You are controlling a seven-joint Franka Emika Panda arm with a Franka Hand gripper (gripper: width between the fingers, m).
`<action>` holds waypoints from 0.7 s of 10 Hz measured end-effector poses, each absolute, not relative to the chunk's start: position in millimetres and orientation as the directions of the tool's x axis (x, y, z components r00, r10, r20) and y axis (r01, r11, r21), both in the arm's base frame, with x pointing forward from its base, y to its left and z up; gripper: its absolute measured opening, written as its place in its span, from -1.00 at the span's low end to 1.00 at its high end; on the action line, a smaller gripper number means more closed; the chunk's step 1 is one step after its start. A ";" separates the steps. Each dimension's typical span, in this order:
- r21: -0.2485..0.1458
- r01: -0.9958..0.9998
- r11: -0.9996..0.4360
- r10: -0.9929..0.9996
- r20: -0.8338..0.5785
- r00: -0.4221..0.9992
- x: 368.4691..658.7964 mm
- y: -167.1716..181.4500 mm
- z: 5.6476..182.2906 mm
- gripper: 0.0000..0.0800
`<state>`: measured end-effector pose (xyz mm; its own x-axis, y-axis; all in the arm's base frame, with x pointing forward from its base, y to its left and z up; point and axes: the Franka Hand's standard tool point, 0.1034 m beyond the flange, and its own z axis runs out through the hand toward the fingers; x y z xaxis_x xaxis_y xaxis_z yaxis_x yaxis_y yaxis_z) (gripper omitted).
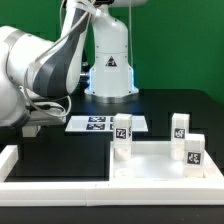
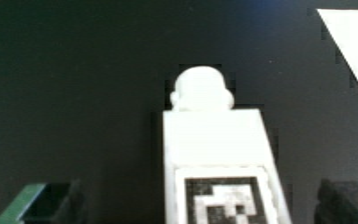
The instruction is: Assemble square table
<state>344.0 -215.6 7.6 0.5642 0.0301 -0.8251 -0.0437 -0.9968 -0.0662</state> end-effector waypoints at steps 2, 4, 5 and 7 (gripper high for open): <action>-0.066 -0.044 -0.997 0.030 -0.825 0.564 344.0 -215.6 7.6 0.40; -0.066 -0.044 -0.997 0.030 -0.825 0.564 344.0 -215.6 7.6 -0.09; -0.066 -0.044 -0.997 0.030 -0.825 0.564 344.0 -215.6 7.7 -0.29; -0.066 -0.044 -0.997 0.030 -0.825 0.564 344.0 -215.6 7.7 -0.29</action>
Offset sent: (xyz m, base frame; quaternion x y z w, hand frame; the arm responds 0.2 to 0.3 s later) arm 0.0000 0.0000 0.0000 0.0000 0.0000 0.0000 1.0000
